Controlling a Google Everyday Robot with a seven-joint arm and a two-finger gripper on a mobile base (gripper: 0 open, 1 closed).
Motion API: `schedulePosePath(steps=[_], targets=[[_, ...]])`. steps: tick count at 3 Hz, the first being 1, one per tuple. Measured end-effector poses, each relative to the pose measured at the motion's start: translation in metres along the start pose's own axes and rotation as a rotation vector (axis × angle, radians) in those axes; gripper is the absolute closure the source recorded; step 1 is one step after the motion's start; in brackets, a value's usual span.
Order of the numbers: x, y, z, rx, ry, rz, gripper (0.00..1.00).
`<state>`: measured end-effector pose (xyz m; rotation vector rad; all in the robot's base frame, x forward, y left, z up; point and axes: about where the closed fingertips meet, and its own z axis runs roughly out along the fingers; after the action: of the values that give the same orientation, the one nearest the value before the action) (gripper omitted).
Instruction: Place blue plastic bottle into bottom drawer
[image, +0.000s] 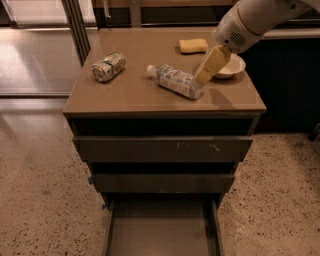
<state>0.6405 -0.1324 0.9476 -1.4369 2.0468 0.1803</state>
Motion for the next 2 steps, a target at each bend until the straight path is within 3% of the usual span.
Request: schedulePosePath(steps=[2], targets=[[-0.032, -0.010, 0.079, -0.106, -0.017, -0.021, 0.00]])
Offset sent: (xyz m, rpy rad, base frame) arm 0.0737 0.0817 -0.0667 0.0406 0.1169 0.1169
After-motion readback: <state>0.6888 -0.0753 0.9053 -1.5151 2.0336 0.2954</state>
